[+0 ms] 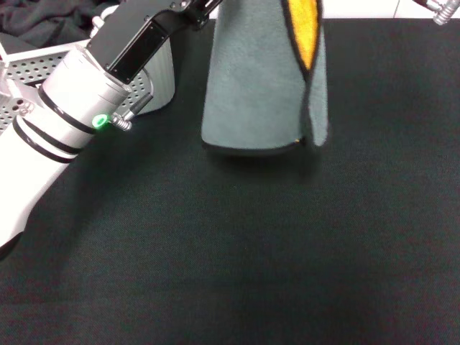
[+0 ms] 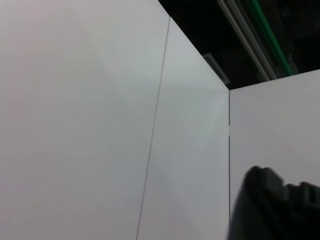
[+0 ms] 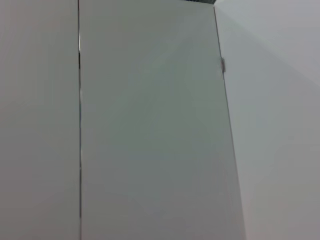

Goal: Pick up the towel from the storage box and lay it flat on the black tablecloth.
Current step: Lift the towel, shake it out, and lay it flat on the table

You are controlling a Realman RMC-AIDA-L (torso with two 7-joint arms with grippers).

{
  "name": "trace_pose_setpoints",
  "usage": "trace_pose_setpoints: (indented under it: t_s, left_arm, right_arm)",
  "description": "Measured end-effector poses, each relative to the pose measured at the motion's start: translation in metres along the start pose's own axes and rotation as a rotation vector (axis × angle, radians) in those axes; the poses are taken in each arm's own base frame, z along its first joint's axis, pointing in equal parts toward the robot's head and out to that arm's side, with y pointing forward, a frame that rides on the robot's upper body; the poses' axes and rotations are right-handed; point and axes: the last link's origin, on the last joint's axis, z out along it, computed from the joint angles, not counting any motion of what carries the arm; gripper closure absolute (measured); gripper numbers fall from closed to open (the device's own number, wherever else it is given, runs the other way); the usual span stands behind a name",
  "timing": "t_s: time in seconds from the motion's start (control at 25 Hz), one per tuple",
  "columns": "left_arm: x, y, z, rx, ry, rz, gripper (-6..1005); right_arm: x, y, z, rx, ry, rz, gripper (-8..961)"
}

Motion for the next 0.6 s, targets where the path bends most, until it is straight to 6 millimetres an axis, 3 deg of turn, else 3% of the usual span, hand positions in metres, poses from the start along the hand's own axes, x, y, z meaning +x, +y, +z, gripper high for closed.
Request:
trace_pose_setpoints:
  t_s: [0.6]
  left_arm:
    - [-0.001, -0.001, 0.004, 0.004, -0.010, 0.004, 219]
  right_arm:
    - [0.013, 0.000, 0.014, 0.061, 0.009, -0.114, 946]
